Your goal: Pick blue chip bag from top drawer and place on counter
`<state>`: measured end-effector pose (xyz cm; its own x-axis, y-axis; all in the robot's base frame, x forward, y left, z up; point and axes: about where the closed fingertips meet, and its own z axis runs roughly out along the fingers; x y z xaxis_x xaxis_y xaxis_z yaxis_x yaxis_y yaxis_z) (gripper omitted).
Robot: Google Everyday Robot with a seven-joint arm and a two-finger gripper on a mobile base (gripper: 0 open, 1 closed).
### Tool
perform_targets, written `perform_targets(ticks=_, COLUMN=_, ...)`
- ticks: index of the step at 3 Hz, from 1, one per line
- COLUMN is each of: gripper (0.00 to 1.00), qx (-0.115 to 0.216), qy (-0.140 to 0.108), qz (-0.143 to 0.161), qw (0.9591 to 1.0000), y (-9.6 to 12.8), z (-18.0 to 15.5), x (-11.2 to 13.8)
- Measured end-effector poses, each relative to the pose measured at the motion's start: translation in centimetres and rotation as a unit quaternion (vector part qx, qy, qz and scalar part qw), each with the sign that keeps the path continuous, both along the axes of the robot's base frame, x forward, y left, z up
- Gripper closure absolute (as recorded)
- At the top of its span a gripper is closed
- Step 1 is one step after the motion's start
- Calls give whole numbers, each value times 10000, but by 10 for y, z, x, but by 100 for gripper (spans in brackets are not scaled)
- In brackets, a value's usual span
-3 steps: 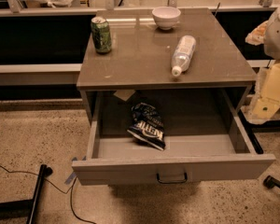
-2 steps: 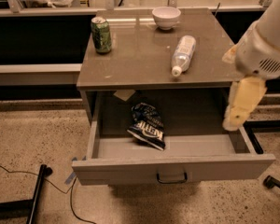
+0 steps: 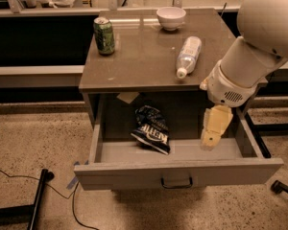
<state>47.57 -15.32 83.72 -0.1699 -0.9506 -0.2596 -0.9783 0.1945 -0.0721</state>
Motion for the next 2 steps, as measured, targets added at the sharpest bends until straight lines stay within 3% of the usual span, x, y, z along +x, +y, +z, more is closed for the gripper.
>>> perform_targets(ticks=2, gripper=0, qx=244, qy=-259, qz=109, qw=9993, y=68, z=-42, x=55)
